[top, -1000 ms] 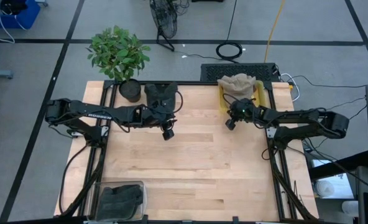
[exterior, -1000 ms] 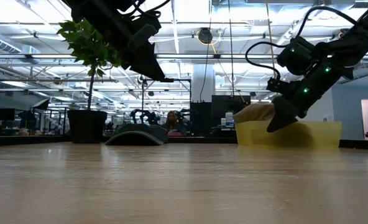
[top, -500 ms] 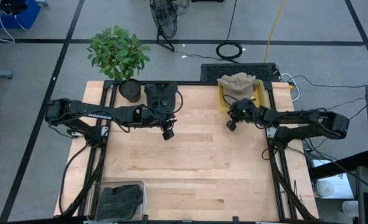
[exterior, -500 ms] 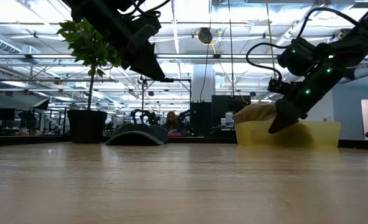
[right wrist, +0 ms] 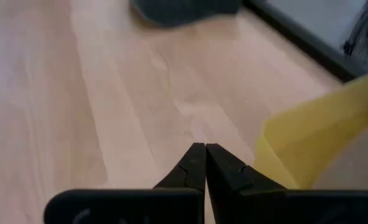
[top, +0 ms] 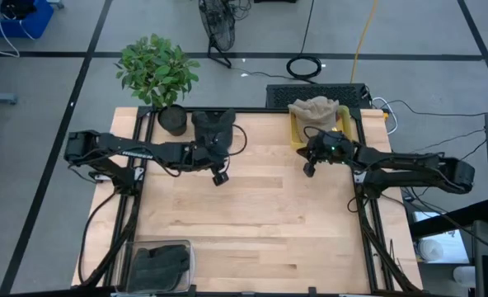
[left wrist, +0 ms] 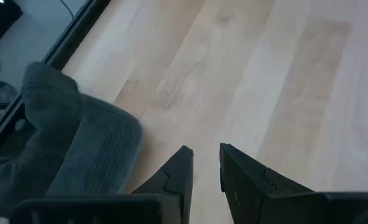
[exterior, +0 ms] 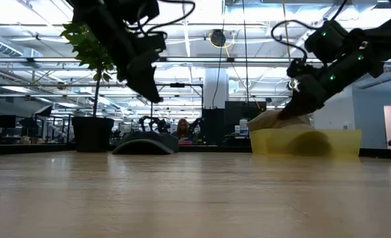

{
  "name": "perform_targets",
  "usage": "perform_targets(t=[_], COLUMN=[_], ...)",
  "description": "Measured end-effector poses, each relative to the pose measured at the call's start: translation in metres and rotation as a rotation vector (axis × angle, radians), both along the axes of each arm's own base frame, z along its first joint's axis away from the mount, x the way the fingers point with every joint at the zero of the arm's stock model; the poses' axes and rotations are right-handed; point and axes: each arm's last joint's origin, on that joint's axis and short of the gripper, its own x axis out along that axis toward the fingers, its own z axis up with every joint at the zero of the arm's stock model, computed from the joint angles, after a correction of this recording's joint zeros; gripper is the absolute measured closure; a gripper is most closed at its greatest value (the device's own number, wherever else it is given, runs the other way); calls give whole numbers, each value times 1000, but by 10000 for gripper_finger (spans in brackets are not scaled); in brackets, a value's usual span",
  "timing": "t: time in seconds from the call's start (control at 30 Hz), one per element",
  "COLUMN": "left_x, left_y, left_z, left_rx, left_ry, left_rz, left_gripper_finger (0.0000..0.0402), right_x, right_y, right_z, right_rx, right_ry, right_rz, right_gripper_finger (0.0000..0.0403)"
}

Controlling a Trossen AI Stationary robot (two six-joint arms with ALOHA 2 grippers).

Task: Pick & Place hat
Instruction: Put the black cap into the transparent bin

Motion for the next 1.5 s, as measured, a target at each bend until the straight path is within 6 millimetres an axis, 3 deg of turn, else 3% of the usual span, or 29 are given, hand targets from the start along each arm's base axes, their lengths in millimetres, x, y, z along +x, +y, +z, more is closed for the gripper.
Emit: perform_targets(t=[0.23,0.43,0.6,0.73,0.87,1.1,1.5], left_x=[15,18,20,20,19,20,19], left_y=[3,12,12,18,29,40,43], left_z=[-38,-59,-67,-76,-88,-112,-113], left_rx=[80,240,255,289,304,398,457], left_ry=[148,261,291,334,388,487,511], left_rz=[-22,74,72,98,139,182,213], left_gripper_finger=[294,200,117,78,74,104,116], right_x=[-2,-1,-1,-1,-1,-1,-1], right_y=[8,11,11,11,11,11,11], right_z=[14,17,17,17,17,17,17], right_rx=[-38,-47,-47,-48,-48,-49,-51], right_ry=[-83,-103,-103,-105,-104,-104,-104], right_rz=[35,48,48,48,47,48,49], right_gripper_finger=[403,403,403,403,403,403,403])
